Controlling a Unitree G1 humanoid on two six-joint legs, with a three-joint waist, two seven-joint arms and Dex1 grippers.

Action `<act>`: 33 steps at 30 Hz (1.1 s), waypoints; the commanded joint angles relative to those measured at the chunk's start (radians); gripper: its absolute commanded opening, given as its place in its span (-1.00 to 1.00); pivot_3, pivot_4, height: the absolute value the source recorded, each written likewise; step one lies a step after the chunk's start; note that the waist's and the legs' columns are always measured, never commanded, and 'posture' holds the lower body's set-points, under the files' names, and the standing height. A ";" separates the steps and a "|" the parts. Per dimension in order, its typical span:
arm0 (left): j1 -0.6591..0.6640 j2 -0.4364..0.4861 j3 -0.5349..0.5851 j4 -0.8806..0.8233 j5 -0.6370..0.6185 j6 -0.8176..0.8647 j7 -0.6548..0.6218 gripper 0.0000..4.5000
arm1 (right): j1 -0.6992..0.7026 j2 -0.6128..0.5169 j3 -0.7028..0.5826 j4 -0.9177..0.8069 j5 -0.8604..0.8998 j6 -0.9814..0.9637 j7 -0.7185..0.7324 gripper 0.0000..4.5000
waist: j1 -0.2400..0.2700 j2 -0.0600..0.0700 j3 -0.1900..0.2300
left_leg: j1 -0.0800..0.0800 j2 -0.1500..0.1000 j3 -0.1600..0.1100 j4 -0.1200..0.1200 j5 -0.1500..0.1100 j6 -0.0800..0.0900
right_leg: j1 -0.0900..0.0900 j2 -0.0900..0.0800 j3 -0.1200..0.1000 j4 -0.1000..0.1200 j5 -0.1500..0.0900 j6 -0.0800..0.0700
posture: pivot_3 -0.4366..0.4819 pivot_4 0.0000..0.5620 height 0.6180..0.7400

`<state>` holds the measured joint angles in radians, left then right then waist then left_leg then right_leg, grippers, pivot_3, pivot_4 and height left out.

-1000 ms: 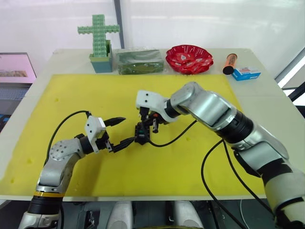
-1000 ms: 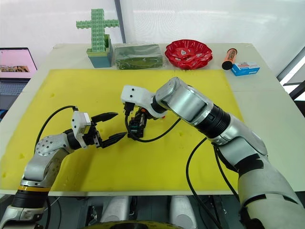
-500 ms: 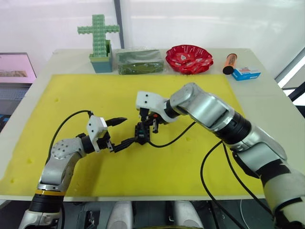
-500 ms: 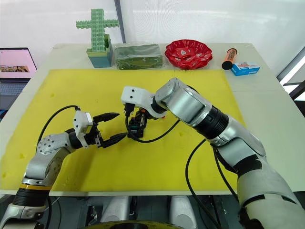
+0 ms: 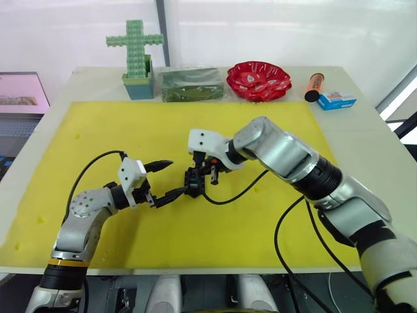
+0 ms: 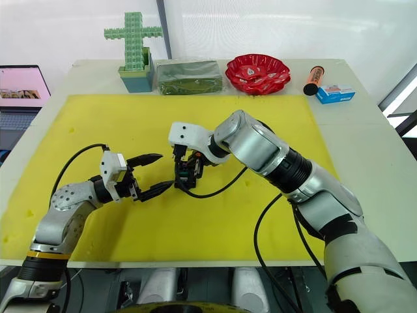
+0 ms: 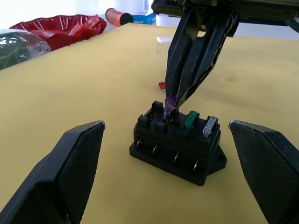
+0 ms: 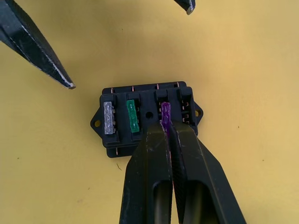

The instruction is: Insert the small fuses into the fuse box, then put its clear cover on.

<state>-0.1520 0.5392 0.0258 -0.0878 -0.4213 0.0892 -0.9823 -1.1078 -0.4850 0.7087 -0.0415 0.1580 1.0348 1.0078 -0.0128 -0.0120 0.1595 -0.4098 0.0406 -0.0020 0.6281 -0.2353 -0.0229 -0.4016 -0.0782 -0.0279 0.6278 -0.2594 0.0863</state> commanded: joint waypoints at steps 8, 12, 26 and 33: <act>-0.016 0.013 0.018 -0.010 0.004 -0.023 0.001 1.00 | 0.002 0.016 0.019 0.003 -0.038 -0.036 0.024 -0.99 | 0.000 0.000 0.000 | 0.000 0.000 0.000 0.000 0.000 0.000 | 0.000 0.000 0.000 0.000 0.000 0.000 | -0.05 -0.47 1.00; -0.017 0.014 0.018 -0.012 0.004 -0.023 0.002 1.00 | 0.006 0.013 0.022 -0.003 -0.043 -0.037 0.034 -0.99 | 0.000 0.000 0.000 | 0.000 0.000 0.000 0.000 0.000 0.000 | 0.000 0.000 0.000 0.000 0.000 0.000 | -0.05 -0.47 1.00; -0.030 0.015 0.017 -0.005 0.007 -0.021 0.007 1.00 | 0.014 0.014 0.025 0.015 -0.071 -0.062 0.053 -0.99 | 0.000 0.000 0.000 | 0.000 0.000 0.000 0.000 0.000 0.000 | 0.000 0.000 0.000 0.000 0.000 0.000 | -0.05 -0.47 1.00; -0.035 0.016 0.020 0.018 0.013 -0.035 -0.002 1.00 | 0.011 0.024 0.014 0.033 -0.067 -0.061 0.063 -0.99 | 0.000 0.000 0.000 | 0.000 0.000 0.000 0.000 0.000 0.000 | 0.000 0.000 0.000 0.000 0.000 0.000 | -0.05 -0.47 1.00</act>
<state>-0.1718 0.5466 0.0258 -0.0634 -0.4111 0.0762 -0.9811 -1.0970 -0.4705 0.7251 -0.0138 0.0990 0.9750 1.0616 -0.0129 -0.0122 0.1593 -0.4093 0.0405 -0.0020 0.6281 -0.2353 -0.0229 -0.4013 -0.0781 -0.0281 0.6281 -0.2594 0.0864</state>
